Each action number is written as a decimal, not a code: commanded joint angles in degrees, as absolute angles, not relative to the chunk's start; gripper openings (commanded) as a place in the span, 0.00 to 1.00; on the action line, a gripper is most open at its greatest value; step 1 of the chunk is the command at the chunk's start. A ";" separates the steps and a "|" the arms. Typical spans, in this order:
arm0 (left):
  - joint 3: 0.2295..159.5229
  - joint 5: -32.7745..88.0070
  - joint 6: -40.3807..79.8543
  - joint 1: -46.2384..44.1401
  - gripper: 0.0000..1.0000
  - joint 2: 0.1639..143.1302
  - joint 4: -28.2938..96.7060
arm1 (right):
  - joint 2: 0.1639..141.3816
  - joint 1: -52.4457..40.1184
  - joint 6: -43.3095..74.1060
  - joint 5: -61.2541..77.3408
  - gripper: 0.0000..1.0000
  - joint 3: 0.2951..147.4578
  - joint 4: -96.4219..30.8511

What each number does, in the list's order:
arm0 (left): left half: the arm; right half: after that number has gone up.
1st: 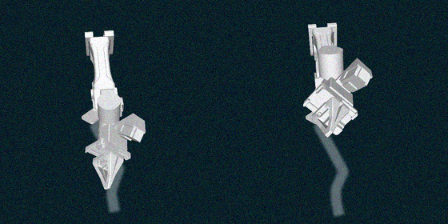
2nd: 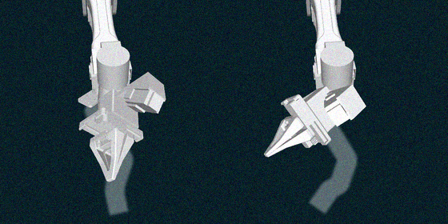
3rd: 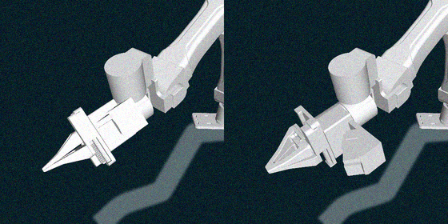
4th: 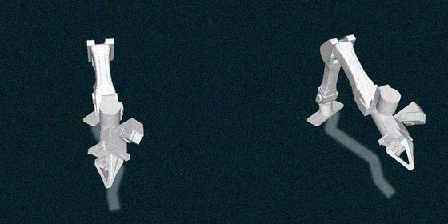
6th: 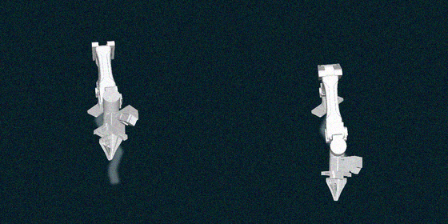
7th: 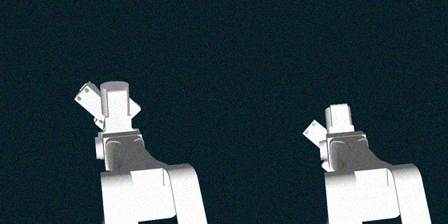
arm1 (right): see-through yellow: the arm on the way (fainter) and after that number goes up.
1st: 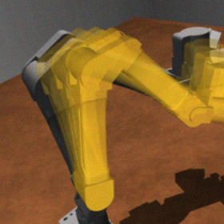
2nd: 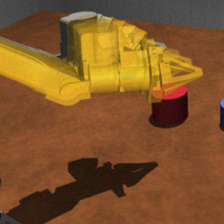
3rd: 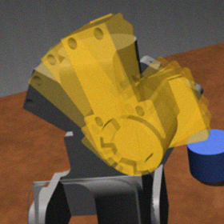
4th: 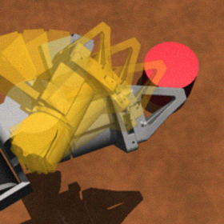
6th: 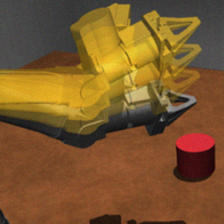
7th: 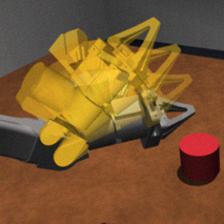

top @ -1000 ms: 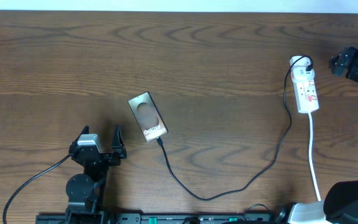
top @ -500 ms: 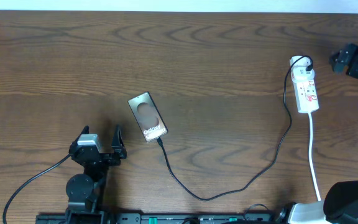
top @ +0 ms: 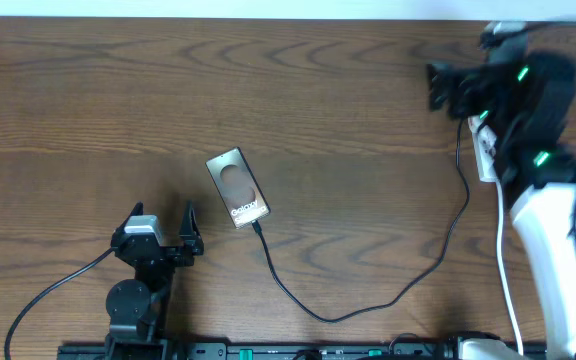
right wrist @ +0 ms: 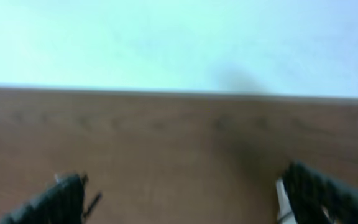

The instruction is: Plug charger to phone and switch on socket

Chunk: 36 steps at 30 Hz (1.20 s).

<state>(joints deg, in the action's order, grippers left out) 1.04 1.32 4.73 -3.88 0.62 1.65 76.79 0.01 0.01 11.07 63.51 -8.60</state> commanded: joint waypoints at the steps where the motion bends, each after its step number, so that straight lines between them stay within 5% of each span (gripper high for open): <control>1: 0.25 -0.51 5.23 -4.05 0.86 0.23 4.23 | 69.54 -3.99 -0.08 2.83 0.99 50.54 0.97; 7: 0.25 -0.51 5.23 -4.05 0.87 0.23 4.23 | 56.03 -6.04 -0.95 1.41 0.99 25.50 25.85; 15: 0.25 -0.51 5.23 -4.05 0.87 0.23 4.23 | 33.19 -5.93 -6.33 1.39 0.99 3.44 33.15; 29: 0.25 -0.51 5.23 -4.05 0.87 0.23 4.23 | 0.80 -1.28 -8.67 0.54 0.99 0.32 -1.41; 36: 0.25 -0.51 5.23 -4.05 0.86 0.23 4.23 | 0.27 2.44 -7.09 0.49 0.99 0.32 -4.29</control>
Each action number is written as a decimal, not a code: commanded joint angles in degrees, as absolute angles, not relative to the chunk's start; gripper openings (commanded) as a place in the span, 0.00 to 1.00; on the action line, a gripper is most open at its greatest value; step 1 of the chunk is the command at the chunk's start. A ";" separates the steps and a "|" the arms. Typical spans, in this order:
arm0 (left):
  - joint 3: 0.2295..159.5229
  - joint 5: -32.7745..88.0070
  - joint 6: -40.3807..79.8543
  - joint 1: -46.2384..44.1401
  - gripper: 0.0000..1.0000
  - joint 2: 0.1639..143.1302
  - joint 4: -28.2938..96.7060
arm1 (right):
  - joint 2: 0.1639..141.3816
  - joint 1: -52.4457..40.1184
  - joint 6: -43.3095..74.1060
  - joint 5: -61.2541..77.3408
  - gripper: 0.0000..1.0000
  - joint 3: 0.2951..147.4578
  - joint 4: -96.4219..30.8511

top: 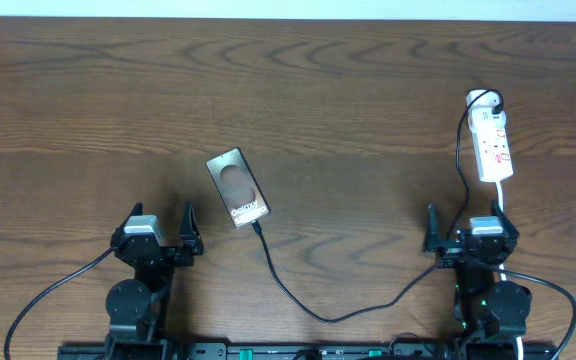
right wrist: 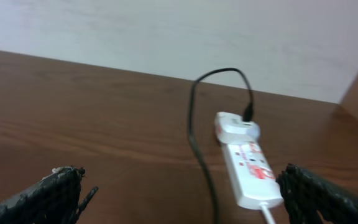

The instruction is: Plug charger to phone and switch on socket

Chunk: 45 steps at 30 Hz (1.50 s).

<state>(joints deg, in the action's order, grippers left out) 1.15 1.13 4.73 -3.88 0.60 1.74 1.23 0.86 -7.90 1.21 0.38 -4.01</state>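
Note:
The phone (top: 238, 188) lies face down at the table's centre left, with the black charger cable (top: 328, 312) plugged into its lower end. That cable loops right and up to a white adapter (top: 482, 101) seated in the white socket strip (top: 493, 148) at the right; the strip (right wrist: 248, 166) and adapter (right wrist: 235, 128) also show in the right wrist view. My right gripper (top: 468, 240) sits low near the front edge, below the strip, open and empty (right wrist: 185, 199). At the front left my left gripper (top: 158, 232) rests open, left of the phone.
The socket strip's own white lead (top: 504, 225) runs down past my right arm. A pale wall (right wrist: 166, 31) rises behind the table's far edge. Black arm cables (top: 48, 295) trail along the front edge.
My right arm has moved from over the socket strip at the far right down to the front edge, leaving the strip uncovered. Its gripper stays open. Phone, cable and left arm are unmoved.

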 commanded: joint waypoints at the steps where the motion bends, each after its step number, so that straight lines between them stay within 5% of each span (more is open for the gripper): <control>1: 0.25 -0.51 5.23 -4.05 0.86 0.23 4.23 | 0.27 2.68 -7.05 0.56 0.99 0.32 -4.32; 45: 0.25 -0.51 5.23 -4.05 0.87 0.23 4.23 | 0.27 3.01 1.89 -3.92 0.99 0.32 -4.01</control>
